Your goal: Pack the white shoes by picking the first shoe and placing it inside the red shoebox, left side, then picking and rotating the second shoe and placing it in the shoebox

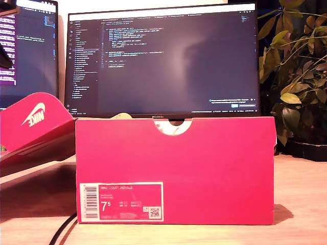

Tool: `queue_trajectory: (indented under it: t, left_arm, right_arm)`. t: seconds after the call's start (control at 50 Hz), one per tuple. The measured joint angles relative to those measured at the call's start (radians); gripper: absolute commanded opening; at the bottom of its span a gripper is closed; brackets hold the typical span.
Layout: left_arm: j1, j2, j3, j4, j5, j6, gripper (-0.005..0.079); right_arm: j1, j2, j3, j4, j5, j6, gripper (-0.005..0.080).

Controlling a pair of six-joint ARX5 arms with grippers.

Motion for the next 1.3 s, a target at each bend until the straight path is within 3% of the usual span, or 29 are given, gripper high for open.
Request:
queue_trajectory:
  t: [0.36,0.5,0.7,0.96,1.3]
  left_arm:
    - [0.000,-0.004,0.000,-0.104,0.000,0.000,-0.0019]
    - [0.007,-0.076,0.000,-0.181,-0.004,0.000,-0.0019]
    - [0.116,-0.195,0.000,-0.235,-0.014,0.044,-0.0019]
    - [0.184,-0.228,-0.009,-0.228,0.007,0.106,-0.0019]
    - [0.257,-0.345,-0.158,-0.101,0.062,0.106,-0.0019]
  right_arm:
    - [0.000,0.000,0.000,0.000,0.000,0.000,-0.0010]
    - [0.000,0.000,0.000,0.000,0.000,0.000,-0.0010]
    - [0.000,0.000,0.000,0.000,0.000,0.000,-0.0010]
    - [0.000,0.000,0.000,0.000,0.000,0.000,-0.0010]
    - [0.000,0.000,0.000,0.000,0.000,0.000,-0.0010]
